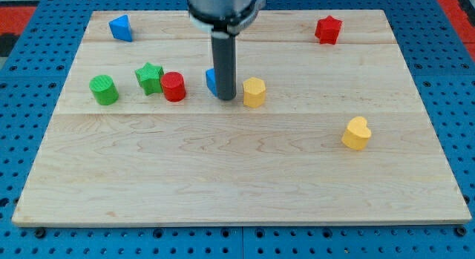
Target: Place the blue cube in between the blue triangle and red star
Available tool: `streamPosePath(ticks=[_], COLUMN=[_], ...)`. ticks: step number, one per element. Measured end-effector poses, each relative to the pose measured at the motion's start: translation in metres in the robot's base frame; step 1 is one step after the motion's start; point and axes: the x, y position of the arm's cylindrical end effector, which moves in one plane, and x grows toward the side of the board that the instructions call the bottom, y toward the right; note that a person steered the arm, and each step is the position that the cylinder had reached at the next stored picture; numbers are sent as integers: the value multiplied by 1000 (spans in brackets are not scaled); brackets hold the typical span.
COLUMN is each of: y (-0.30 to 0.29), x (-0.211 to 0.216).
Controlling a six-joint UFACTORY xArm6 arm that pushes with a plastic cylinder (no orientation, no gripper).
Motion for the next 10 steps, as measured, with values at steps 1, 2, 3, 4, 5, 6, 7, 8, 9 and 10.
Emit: streamPosePath(ticks=[1,2,3,4,5,6,7,8,9,10], y=[-43,-91,-53,-41,-41,-9,8,25,65,79], x=[-44,-60,-82,-92,-79,-71,-96,-112,-100,-99])
